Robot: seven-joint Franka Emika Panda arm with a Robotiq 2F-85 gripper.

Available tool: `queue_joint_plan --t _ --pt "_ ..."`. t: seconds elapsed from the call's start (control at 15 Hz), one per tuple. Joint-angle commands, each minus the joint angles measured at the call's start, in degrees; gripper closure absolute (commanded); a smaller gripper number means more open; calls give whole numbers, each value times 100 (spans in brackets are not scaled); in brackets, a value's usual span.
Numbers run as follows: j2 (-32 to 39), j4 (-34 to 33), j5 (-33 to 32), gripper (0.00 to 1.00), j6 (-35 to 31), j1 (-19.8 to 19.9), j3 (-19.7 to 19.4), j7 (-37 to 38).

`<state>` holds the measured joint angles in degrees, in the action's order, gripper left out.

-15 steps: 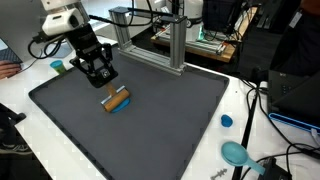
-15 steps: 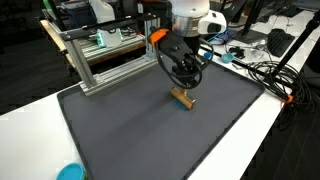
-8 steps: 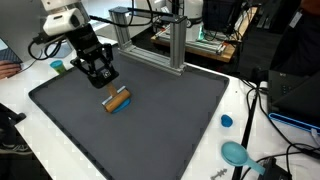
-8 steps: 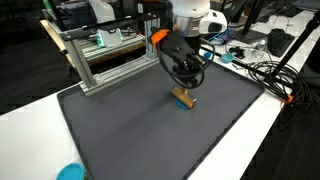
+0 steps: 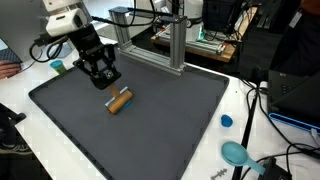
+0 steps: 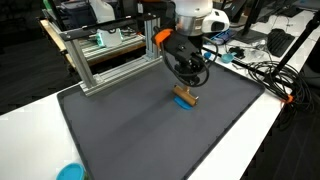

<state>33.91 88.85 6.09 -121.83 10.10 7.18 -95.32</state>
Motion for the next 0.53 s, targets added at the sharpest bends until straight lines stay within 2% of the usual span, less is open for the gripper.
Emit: queue_joint_plan --t 0.0,0.27,0.47 --pt "516 23 360 78 196 -44 192 -182" --pt "673 -98 644 78 311 -94 279 -121" --pt "299 -8 527 78 172 -264 212 20"
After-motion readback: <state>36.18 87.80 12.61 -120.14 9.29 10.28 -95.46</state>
